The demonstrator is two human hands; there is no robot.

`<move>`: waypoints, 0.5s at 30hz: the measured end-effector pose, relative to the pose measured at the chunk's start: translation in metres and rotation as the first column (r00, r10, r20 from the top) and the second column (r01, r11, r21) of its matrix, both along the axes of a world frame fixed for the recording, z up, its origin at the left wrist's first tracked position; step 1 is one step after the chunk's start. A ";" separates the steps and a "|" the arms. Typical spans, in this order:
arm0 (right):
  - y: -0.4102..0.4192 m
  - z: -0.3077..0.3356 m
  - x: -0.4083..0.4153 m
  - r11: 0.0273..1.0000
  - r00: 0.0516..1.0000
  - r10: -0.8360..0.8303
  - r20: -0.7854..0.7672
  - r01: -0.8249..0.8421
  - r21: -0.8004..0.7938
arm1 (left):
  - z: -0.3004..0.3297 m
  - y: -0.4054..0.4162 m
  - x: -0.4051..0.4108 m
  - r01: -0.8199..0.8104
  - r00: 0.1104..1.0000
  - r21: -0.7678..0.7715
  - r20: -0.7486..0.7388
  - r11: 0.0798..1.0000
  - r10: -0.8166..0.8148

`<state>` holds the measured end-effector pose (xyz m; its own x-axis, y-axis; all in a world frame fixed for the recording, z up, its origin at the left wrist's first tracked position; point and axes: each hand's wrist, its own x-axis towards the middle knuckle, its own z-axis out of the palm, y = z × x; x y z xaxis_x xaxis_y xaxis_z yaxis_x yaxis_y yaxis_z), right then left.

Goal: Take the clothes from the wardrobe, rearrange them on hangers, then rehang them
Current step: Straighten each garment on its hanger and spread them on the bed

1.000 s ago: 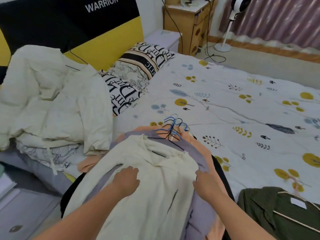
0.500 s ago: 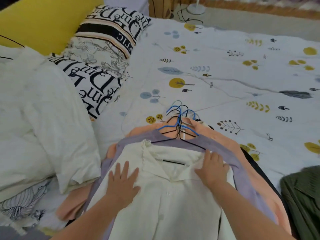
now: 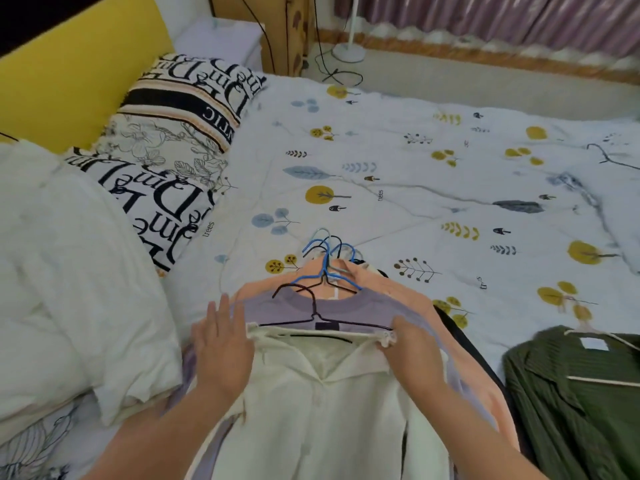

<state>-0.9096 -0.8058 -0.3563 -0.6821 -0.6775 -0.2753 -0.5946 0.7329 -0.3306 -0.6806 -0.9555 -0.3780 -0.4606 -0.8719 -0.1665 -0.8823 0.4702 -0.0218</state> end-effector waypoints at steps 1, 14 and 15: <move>0.003 0.010 0.001 0.999 1.000 -0.022 -0.010 0.022 -0.026 | 0.011 -0.006 -0.004 0.007 0.998 0.044 0.059 0.999 -0.010; 0.058 0.166 -0.038 0.909 0.977 -0.211 -0.029 0.185 -0.374 | 0.213 0.008 -0.055 0.228 0.853 -0.245 -0.416 0.942 -0.315; 0.064 0.180 -0.043 0.900 0.976 -0.215 -0.033 0.185 -0.394 | 0.228 0.015 -0.059 0.239 0.834 -0.279 -0.431 0.930 -0.344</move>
